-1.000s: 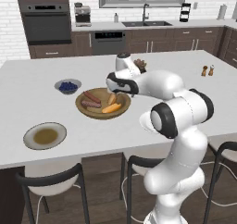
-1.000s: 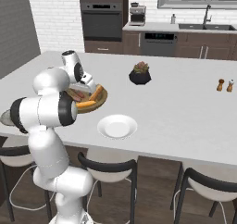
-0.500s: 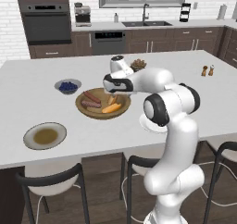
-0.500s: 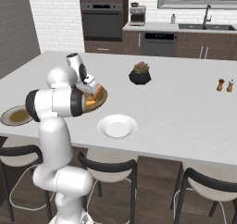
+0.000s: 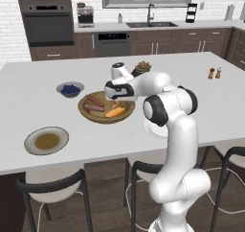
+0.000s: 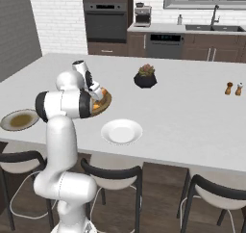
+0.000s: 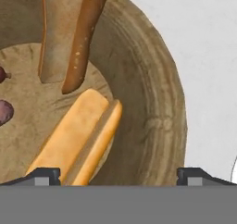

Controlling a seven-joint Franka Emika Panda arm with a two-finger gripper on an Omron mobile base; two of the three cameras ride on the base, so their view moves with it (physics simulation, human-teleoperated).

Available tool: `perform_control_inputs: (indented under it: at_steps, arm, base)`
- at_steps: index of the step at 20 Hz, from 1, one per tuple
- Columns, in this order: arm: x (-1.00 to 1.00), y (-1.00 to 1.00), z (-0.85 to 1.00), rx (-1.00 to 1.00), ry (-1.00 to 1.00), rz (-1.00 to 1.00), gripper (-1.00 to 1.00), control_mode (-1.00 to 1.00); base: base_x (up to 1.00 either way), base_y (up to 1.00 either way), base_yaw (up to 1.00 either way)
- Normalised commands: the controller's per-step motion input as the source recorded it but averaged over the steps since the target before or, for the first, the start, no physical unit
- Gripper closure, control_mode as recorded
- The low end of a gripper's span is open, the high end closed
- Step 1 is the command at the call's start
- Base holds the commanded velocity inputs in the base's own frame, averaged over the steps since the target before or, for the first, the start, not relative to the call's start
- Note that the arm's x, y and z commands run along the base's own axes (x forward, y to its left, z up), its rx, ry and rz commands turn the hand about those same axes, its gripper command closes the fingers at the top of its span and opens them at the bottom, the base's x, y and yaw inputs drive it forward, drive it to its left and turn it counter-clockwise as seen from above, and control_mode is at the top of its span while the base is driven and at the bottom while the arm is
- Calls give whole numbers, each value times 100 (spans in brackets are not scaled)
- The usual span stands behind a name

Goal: Place one bun and one sausage from the bowl on each plate.

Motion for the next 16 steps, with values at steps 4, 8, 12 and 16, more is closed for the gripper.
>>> perform_control_inputs:
  at_steps: [4, 8, 12, 16]
  arm:
    - [36, 4, -18, 0, 0, 0, -100, -100]
    - [43, 5, -17, 0, 0, 0, -100, -100]
    - [51, 19, -12, 0, 0, 0, -100, -100]
    - [42, 19, -18, 0, 0, 0, -100, -100]
  base:
    - [0, 0, 0]
    - [0, 0, 0]
    - [0, 0, 0]
    - [0, 0, 0]
